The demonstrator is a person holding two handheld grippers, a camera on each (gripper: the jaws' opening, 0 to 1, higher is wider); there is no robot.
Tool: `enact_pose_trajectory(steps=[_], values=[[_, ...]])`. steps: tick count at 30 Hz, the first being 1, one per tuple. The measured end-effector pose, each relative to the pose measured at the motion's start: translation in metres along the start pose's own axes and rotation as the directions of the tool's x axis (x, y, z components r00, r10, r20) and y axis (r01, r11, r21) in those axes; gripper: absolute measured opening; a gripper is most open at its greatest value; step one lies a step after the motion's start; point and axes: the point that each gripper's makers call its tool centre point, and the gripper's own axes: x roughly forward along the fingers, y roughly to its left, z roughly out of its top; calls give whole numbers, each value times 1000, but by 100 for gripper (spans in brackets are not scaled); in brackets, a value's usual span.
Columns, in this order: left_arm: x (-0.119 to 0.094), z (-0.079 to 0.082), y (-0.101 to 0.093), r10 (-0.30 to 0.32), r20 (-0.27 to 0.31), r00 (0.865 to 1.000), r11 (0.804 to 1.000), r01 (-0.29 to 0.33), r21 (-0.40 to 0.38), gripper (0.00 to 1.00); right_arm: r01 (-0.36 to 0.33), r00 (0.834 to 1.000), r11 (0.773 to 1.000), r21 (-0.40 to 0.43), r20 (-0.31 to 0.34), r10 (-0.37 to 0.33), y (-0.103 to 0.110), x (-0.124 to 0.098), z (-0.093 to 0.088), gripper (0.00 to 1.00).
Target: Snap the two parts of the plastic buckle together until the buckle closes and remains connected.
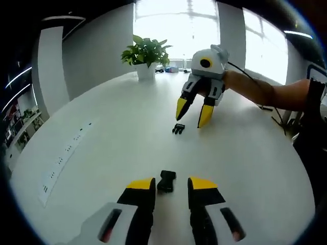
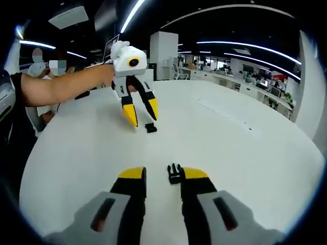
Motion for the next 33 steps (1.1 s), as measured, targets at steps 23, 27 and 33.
enact_pose_trajectory(steps=[23,27,33], values=[[10,-6,11,-52,7,999,999,52,4,20,-56,998,998,-7,-1,56,-12,12,-10,23],[10,-6,9,-56,19,998,998,56,3,19,-58,998,998,-5,6,58,-13,11,-10,22],[9,-6,6,-64,30,998,998,64,-2,18,-55,998,998,-4,15,55,-13,9,-9,21]])
